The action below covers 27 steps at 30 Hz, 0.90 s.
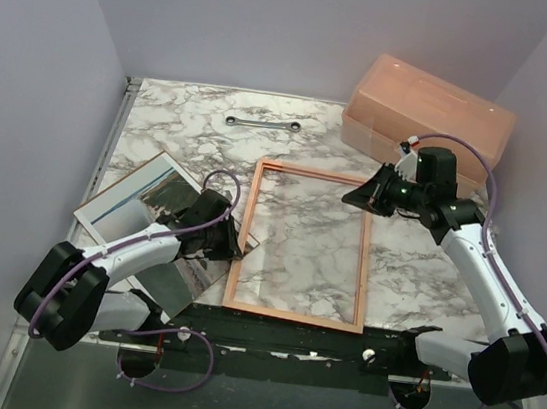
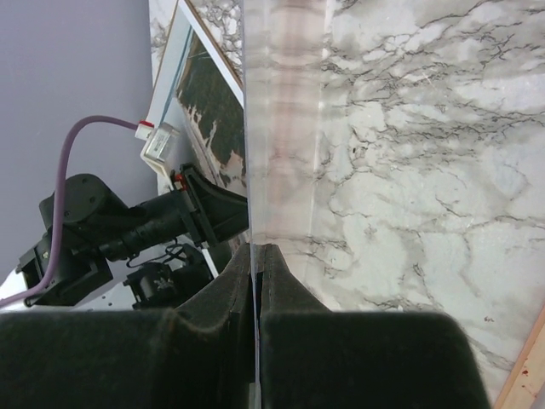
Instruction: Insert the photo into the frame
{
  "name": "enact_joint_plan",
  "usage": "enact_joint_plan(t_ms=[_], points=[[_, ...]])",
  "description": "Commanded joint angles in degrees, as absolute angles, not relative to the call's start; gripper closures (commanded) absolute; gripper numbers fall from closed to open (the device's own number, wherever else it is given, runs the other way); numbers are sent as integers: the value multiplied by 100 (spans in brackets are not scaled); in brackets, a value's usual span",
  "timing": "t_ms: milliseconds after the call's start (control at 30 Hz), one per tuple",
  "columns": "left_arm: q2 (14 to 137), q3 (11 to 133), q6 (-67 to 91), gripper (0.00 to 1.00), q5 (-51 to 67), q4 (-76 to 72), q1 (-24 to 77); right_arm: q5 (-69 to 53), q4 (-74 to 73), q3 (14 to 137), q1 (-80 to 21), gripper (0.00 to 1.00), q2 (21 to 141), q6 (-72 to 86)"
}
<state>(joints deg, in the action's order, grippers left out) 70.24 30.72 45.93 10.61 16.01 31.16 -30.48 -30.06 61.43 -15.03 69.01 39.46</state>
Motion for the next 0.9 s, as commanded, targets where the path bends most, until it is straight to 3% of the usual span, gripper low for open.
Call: enact_joint_plan(t_ms=[0, 67, 200, 567, 867], points=[[6742, 3019, 4655, 71, 876, 1788, 3129, -3476, -2439, 5980, -1423, 100, 6917, 4219], [6605, 3014, 4658, 58, 905, 1794, 3124, -3538, -2380, 5951, -1408, 100, 6941, 4261], [6381, 3034, 4632, 54, 879, 1810, 3109, -3664, -2261, 5902, -1380, 100, 6981, 4338], [6507, 3186, 4474, 74, 412, 2283, 3085, -4001, -2117, 5845, -1214, 100, 7039, 4472], [6779, 3198, 4436, 78, 404, 2215, 3085, -4229, -1661, 5533, -1177, 99, 7088, 4862]])
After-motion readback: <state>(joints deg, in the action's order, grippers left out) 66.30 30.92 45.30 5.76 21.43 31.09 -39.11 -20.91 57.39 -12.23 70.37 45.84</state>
